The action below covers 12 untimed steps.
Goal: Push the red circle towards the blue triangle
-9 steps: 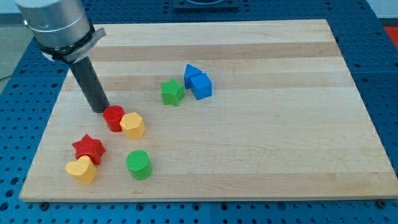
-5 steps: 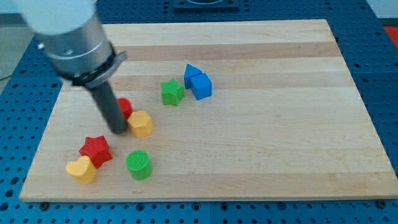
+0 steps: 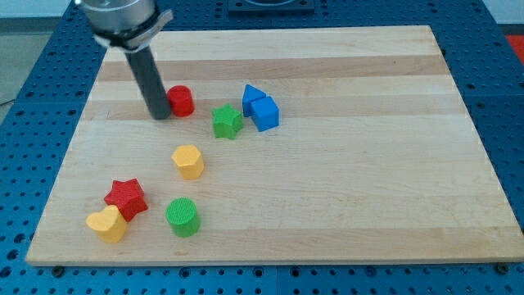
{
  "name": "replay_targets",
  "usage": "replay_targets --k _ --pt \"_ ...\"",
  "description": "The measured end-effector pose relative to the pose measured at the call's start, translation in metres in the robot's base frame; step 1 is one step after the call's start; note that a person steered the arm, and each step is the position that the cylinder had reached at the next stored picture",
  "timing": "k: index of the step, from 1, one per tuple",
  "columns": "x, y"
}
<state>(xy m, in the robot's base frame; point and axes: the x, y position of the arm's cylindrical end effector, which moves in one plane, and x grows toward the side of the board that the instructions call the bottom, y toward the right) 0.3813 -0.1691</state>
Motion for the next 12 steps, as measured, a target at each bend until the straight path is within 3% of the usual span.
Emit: replay_targets --k 1,2,3,5,6,8,10,11,12 --pt "-0.003 0.002" --pt "0.001 -0.034" --pt "-0.026 -0.025" --pt "-0.029 0.009" --pt "-0.022 -0.015" --pt "-0.008 0.006" --pt "-0.039 0.043" --pt "-0.034 0.038" --pt "0.005 -0.024"
